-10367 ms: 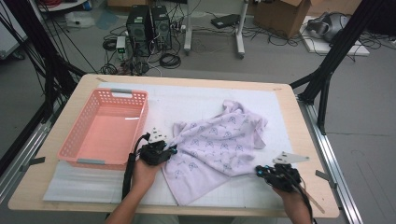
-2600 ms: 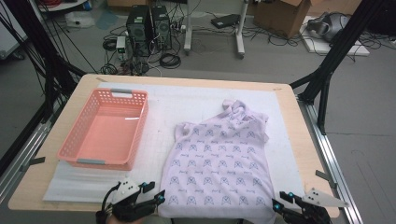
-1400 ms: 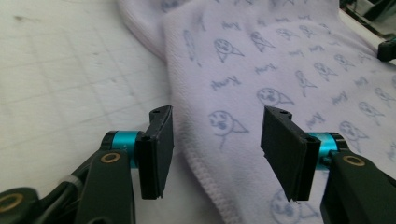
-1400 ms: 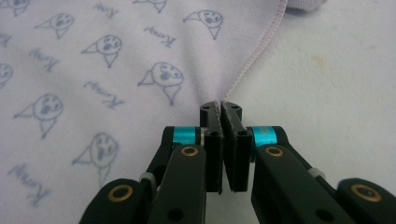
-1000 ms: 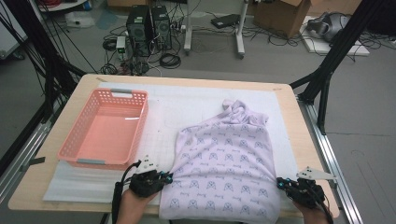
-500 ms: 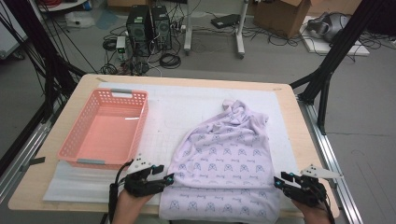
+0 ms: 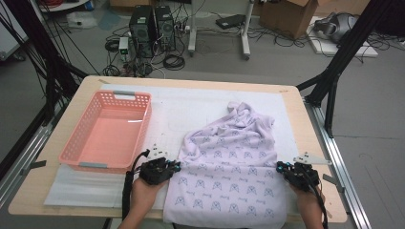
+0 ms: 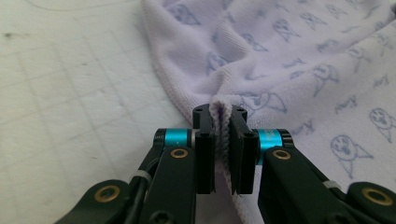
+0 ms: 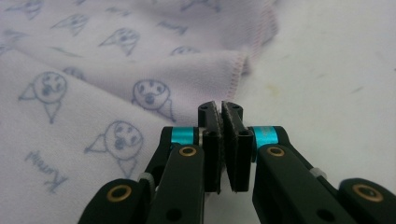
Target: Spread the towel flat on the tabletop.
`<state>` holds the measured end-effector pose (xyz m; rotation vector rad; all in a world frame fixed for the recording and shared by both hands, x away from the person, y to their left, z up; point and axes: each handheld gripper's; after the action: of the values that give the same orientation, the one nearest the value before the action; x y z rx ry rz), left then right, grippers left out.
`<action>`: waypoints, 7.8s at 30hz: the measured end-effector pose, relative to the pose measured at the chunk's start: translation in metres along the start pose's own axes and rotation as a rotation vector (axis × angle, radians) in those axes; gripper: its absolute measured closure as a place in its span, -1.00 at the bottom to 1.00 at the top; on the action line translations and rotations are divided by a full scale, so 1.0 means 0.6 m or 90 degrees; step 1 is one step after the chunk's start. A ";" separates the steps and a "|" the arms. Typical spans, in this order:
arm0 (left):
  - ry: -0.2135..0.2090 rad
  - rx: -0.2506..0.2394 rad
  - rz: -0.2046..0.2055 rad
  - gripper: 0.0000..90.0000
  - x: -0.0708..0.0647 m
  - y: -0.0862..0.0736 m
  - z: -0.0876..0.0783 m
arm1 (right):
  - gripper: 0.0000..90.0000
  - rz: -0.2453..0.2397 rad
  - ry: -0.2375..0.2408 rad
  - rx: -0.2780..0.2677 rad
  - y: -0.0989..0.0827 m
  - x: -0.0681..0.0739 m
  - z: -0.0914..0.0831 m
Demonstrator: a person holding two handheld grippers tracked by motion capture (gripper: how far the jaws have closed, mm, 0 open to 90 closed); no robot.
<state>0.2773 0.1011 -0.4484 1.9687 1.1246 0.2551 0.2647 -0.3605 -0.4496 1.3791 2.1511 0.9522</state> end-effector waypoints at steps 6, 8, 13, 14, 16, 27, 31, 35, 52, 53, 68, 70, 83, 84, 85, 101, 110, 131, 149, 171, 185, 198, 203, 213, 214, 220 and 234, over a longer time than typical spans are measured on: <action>-0.015 -0.024 -0.010 0.40 -0.001 -0.009 -0.009 | 0.53 0.036 -0.010 -0.021 0.005 -0.002 -0.003; -0.026 -0.029 -0.005 0.23 -0.001 -0.016 -0.020 | 0.39 0.053 0.000 -0.040 -0.001 -0.003 -0.022; -0.046 -0.048 0.006 0.07 -0.011 -0.035 -0.046 | 0.23 0.057 0.044 -0.072 -0.025 0.009 -0.073; -0.051 -0.048 0.010 0.06 -0.014 -0.039 -0.050 | 0.21 0.044 0.051 -0.065 -0.030 0.014 -0.077; -0.053 -0.050 0.009 0.04 -0.018 -0.046 -0.053 | 0.15 0.021 0.059 -0.040 -0.041 0.028 -0.080; 0.019 -0.018 0.048 0.44 -0.055 -0.066 -0.038 | 0.17 -0.052 0.063 0.022 -0.067 0.055 -0.068; 0.013 -0.026 0.041 0.87 -0.058 -0.077 -0.044 | 0.75 -0.049 0.083 0.016 -0.068 0.052 -0.069; 0.003 -0.022 0.032 0.90 -0.062 -0.084 -0.053 | 0.91 -0.060 0.101 0.024 -0.067 0.055 -0.071; -0.050 -0.014 0.026 0.90 -0.069 -0.144 -0.126 | 0.91 -0.060 0.160 0.057 -0.105 0.056 -0.120; -0.054 -0.024 0.024 0.85 -0.067 -0.144 -0.127 | 0.87 -0.057 0.163 0.058 -0.106 0.058 -0.122; -0.044 -0.026 0.043 0.62 -0.070 -0.088 -0.050 | 0.89 -0.041 0.093 0.042 -0.082 0.059 -0.093; -0.029 -0.023 0.057 0.92 -0.079 -0.090 -0.054 | 0.90 -0.043 0.096 0.041 -0.082 0.059 -0.093; -0.032 -0.033 0.056 0.76 -0.070 -0.118 -0.113 | 0.92 -0.081 0.135 0.061 -0.084 0.078 -0.103; -0.035 -0.042 0.050 0.62 -0.069 -0.112 -0.109 | 0.93 -0.083 0.132 0.066 -0.090 0.076 -0.110; -0.038 -0.048 0.042 0.42 -0.068 -0.106 -0.104 | 0.93 -0.083 0.131 0.070 -0.097 0.074 -0.118; 0.068 0.004 0.053 0.29 -0.054 -0.009 0.017 | 0.38 -0.028 0.101 -0.008 -0.092 0.049 -0.128; 0.030 0.005 0.030 0.95 -0.046 -0.047 -0.031 | 0.38 0.006 0.077 -0.019 -0.076 0.034 -0.110; -0.023 -0.053 0.033 0.16 -0.047 -0.094 -0.092 | 0.94 -0.032 0.077 0.025 -0.030 0.054 -0.032; -0.045 -0.029 0.018 0.03 -0.022 0.013 0.009 | 0.37 -0.001 0.075 0.013 -0.110 0.036 -0.150; 0.009 0.032 0.099 0.91 -0.044 0.076 0.105 | 0.15 0.020 0.078 -0.030 -0.073 0.016 -0.106; 0.018 -0.025 0.017 0.92 0.000 -0.006 -0.010 | 0.16 0.025 0.075 -0.019 -0.072 0.019 -0.098; -0.021 -0.050 0.021 0.86 0.006 -0.041 -0.049 | 0.11 0.022 0.079 -0.006 -0.001 0.026 -0.014; -0.019 -0.058 0.011 0.67 0.008 -0.047 -0.052 | 0.21 0.023 0.058 0.018 0.031 0.036 0.037; -0.049 -0.083 -0.003 0.07 0.004 -0.037 -0.048 | 0.87 0.006 0.054 0.041 0.005 0.024 -0.008; -0.048 -0.085 -0.006 0.06 0.005 -0.037 -0.047 | 0.87 0.010 0.052 0.042 -0.003 0.020 -0.016; -0.050 -0.093 -0.006 0.04 0.009 -0.034 -0.045 | 0.75 0.047 0.057 0.050 -0.036 0.007 -0.058; -0.059 -0.076 -0.022 -0.04 0.027 0.026 0.002 | 0.36 0.049 0.084 -0.055 0.013 -0.012 -0.043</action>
<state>0.2966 0.1093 -0.4409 1.8352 1.0587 0.2056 0.2555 -0.3730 -0.4268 1.4026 2.1358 1.1818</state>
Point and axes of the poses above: each handheld gripper's, and its own axes: z roughly forward along the jaws, y roughly out of its top, x roughly to its left, and after that the axes turned 4 degrees about x, right-handed
